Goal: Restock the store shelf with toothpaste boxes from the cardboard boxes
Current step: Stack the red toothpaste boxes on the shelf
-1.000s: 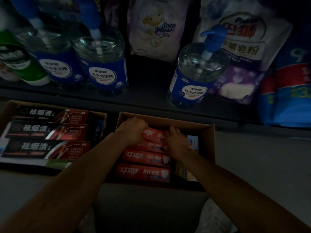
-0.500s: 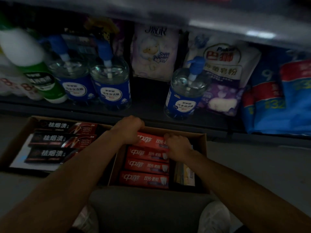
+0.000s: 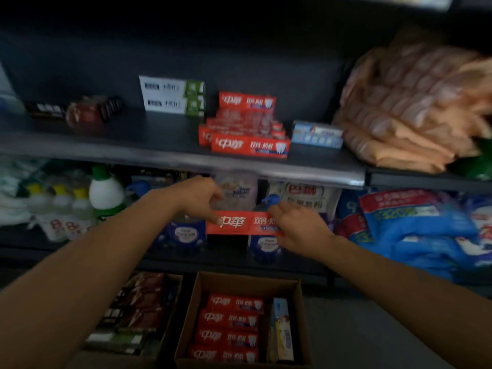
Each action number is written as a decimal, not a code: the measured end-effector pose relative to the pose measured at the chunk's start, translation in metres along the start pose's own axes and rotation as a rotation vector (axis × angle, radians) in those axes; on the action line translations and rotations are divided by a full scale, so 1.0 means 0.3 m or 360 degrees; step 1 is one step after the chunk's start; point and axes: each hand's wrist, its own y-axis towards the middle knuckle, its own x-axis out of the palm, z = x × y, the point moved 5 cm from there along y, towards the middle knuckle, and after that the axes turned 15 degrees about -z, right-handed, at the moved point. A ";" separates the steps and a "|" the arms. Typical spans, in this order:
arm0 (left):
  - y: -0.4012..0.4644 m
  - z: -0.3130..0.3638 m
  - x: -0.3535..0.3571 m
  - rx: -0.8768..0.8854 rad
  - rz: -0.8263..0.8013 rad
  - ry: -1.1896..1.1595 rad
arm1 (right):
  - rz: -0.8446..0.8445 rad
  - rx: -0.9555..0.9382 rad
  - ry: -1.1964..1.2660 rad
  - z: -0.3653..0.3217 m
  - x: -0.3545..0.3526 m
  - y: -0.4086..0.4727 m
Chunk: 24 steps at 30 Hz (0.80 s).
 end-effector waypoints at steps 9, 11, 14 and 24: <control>-0.142 0.089 -0.354 0.0142 0.0173 -0.0286 | 0.0551 0.0035 -0.0329 0.114 -0.408 -0.028; -0.158 0.109 -0.419 0.0123 0.0217 -0.0254 | 0.0612 0.0038 -0.0364 0.136 -0.458 -0.014; -0.169 0.123 -0.496 0.0098 0.0237 -0.0244 | 0.0688 0.0022 -0.0358 0.167 -0.518 0.012; -0.075 0.071 -0.635 0.0043 0.0221 -0.0301 | 0.0892 -0.0032 -0.0429 0.277 -0.561 0.192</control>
